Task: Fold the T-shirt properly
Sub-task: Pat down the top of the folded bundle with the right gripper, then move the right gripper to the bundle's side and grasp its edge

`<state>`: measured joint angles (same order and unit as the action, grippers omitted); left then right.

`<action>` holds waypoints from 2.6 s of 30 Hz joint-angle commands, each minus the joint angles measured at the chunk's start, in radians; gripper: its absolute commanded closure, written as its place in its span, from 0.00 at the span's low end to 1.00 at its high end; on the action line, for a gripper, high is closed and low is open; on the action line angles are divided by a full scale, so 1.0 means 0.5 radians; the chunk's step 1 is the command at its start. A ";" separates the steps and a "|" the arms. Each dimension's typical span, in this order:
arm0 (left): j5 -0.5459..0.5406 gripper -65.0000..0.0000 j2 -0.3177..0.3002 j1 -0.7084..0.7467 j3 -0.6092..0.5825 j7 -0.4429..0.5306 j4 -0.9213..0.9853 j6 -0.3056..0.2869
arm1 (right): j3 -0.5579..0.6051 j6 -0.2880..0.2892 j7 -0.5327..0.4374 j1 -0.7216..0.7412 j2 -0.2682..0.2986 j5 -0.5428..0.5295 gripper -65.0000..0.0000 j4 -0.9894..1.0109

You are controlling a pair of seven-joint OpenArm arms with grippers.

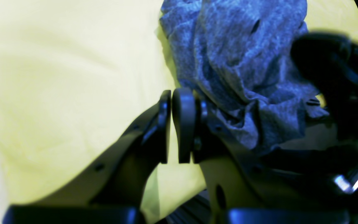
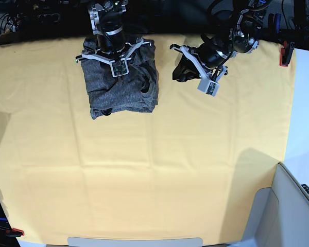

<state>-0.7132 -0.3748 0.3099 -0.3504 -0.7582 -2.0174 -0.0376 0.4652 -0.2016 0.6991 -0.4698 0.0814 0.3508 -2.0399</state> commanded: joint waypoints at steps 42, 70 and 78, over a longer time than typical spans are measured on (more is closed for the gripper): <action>-0.011 0.90 -0.007 0.060 0.009 0.030 0.007 -0.015 | -1.300 1.190 0.294 0.518 0.007 -1.301 0.41 -0.018; -0.011 0.87 0.009 0.054 -0.007 0.045 0.158 -0.015 | -1.813 1.614 1.000 0.969 0.161 -2.768 0.20 1.019; -0.011 0.87 0.009 0.054 -0.007 0.045 0.161 -0.015 | -1.813 1.602 1.000 0.987 0.161 -2.943 0.20 1.019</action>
<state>-0.7101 -0.3660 0.3405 -0.3538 -0.7547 -1.9236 -0.0376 -0.4389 0.5915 1.2152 0.0086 0.1516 -1.0893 -1.5097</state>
